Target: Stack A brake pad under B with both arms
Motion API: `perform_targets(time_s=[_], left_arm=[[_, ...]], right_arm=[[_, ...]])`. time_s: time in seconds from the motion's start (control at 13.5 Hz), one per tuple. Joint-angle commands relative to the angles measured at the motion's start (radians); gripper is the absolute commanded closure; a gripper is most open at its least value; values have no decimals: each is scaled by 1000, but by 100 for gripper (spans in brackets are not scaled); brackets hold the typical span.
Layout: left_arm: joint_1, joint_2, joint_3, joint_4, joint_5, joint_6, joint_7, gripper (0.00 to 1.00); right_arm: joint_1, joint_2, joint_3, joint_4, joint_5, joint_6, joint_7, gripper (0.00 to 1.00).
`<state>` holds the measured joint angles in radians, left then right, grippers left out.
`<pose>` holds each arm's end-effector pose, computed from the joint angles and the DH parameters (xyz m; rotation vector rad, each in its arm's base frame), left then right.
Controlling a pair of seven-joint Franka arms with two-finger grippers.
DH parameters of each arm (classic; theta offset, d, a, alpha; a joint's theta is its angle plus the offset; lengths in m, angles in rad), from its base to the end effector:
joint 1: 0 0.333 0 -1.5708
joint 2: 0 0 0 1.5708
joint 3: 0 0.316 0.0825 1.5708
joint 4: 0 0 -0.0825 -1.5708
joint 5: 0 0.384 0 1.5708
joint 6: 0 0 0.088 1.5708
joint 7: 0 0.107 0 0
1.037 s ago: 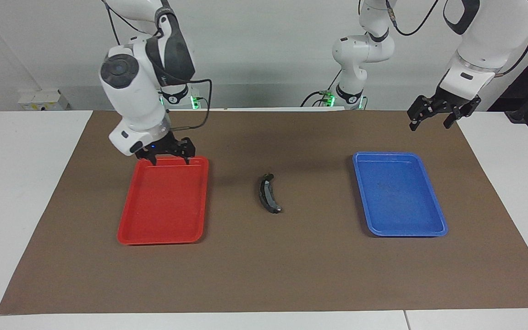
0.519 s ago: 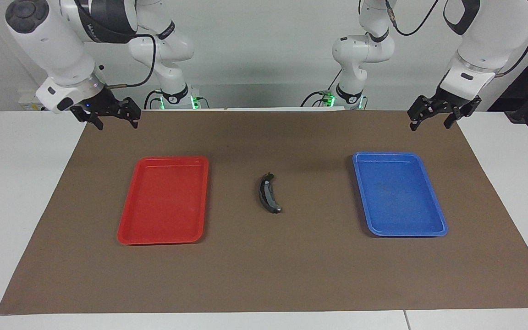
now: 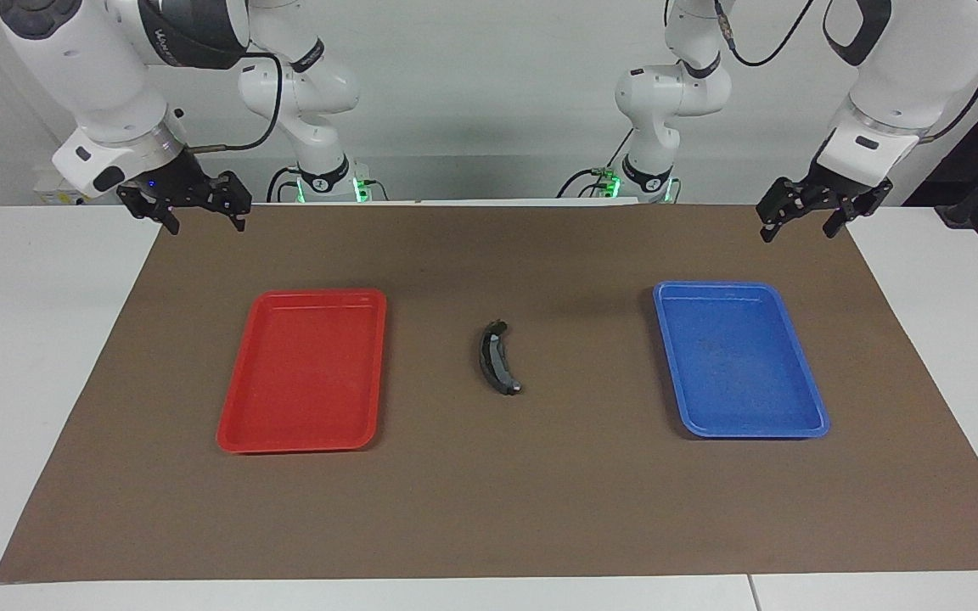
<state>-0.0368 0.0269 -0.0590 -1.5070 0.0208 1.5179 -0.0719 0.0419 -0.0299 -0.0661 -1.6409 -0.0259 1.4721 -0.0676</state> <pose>0.5556 -0.0506 0.6349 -3.1208 0.0358 0.0223 0.5321 -0.0164 0.6002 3.1157 0.0667 -0.2184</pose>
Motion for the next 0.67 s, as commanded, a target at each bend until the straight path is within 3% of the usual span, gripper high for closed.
perform_targets(time_s=[0.0, 0.59], left_arm=[[-20, -30, 21, -32, -7, -5, 12, 0], [-20, -30, 22, -33, -7, -5, 14, 0]], right_arm=[[-5, 10, -3, 21, -14, -7, -9, 0], [-11, 10, -1, 23, -16, -9, -11, 0]])
